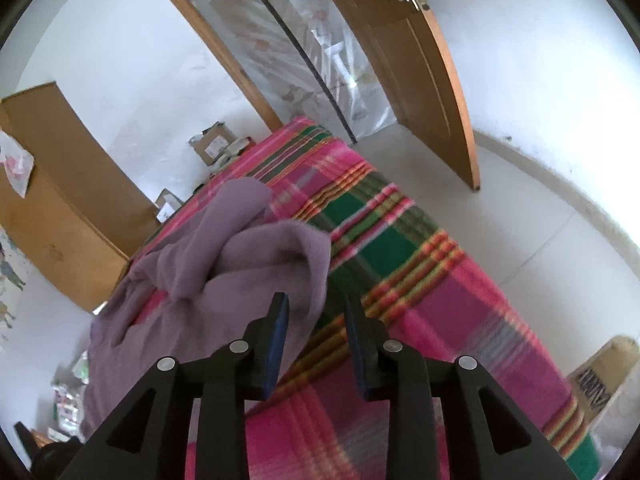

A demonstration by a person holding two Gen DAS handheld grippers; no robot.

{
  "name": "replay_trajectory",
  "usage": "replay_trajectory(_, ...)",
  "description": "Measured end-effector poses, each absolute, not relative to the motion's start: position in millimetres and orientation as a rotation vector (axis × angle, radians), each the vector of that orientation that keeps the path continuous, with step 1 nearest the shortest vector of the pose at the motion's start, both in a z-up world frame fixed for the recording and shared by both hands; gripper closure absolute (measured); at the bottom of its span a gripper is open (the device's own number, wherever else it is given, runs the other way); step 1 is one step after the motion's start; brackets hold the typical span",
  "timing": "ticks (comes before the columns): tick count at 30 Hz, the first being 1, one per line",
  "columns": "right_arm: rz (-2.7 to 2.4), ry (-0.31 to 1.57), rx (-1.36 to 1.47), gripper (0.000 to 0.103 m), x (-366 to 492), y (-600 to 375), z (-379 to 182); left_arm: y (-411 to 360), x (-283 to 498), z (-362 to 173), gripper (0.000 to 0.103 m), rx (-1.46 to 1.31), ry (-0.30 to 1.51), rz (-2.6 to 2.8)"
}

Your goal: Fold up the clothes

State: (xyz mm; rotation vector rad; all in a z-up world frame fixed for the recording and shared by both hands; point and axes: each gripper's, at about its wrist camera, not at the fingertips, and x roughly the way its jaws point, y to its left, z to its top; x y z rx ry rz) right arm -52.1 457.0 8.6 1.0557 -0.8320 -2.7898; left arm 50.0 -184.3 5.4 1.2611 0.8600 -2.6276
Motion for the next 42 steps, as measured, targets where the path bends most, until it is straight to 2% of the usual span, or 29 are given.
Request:
replay_trajectory(9, -2.617, -0.830, 1.033, 0.071, -18.3, 418.7, 6.3, -212.4, 55.8, -11.4, 0.065, 1.199, 1.130, -2.522)
replay_trajectory(18, -2.474, -0.649, 1.062, 0.069, -10.6, 349.9, -0.2, -214.8, 42.1, -19.8, 0.063, 1.201, 1.273, -2.516)
replay_trajectory(20, -2.441, -0.597, 1.068, 0.062, -9.3, 330.3, -2.2, -215.5, 39.3, -20.7, 0.063, 1.193, 1.312, -2.501)
replay_trajectory(23, -2.393, -0.560, 1.082, 0.062, -9.0, 305.5, -10.3, -220.8, 35.9, -24.6, 0.063, 1.176, 1.412, -2.466)
replay_trajectory(24, -2.380, -0.549, 1.088, 0.062, -9.3, 297.8, -13.3, -221.6, 35.7, -24.5, 0.064, 1.173, 1.413, -2.466)
replay_trajectory(26, -2.360, -0.531, 1.102, 0.062, -10.6, 283.9, -19.3, -221.7, 36.4, -24.6, 0.076, 1.167, 1.389, -2.474)
replay_trajectory(27, -2.352, -0.516, 1.107, 0.061, -12.2, 277.0, -22.1, -221.6, 37.0, -24.5, 0.086, 1.162, 1.375, -2.478)
replay_trajectory(30, -2.326, -0.501, 1.132, 0.061, -17.7, 258.9, -30.1, -224.8, 41.4, -23.2, 0.096, 1.116, 1.383, -2.483)
replay_trajectory(34, -2.311, -0.428, 1.134, 0.061, -15.8, 238.1, -32.3, -228.3, 49.3, -15.3, 0.099, 1.036, 1.421, -2.506)
replay_trajectory(42, -2.323, 0.131, 0.951, 0.058, 15.1, 177.5, -12.9, -231.7, 49.4, -5.1, 0.099, 1.000, 1.466, -2.513)
